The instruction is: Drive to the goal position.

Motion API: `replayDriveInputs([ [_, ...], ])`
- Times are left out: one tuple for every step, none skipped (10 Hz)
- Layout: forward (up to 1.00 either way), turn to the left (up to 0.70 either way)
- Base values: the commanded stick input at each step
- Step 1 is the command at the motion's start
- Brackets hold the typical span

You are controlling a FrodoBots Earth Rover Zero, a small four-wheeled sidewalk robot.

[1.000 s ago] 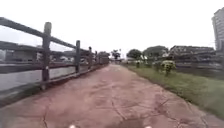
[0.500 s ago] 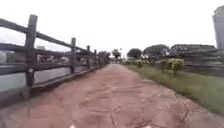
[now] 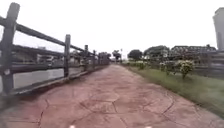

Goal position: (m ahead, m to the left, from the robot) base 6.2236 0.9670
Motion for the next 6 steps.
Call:
replayDriveInputs([
  [1.0, -0.16],
  [1.0, -0.09],
  [1.0, -0.1],
  [1.0, -0.24],
  [1.0, -0.07],
  [1.0, -0.16],
])
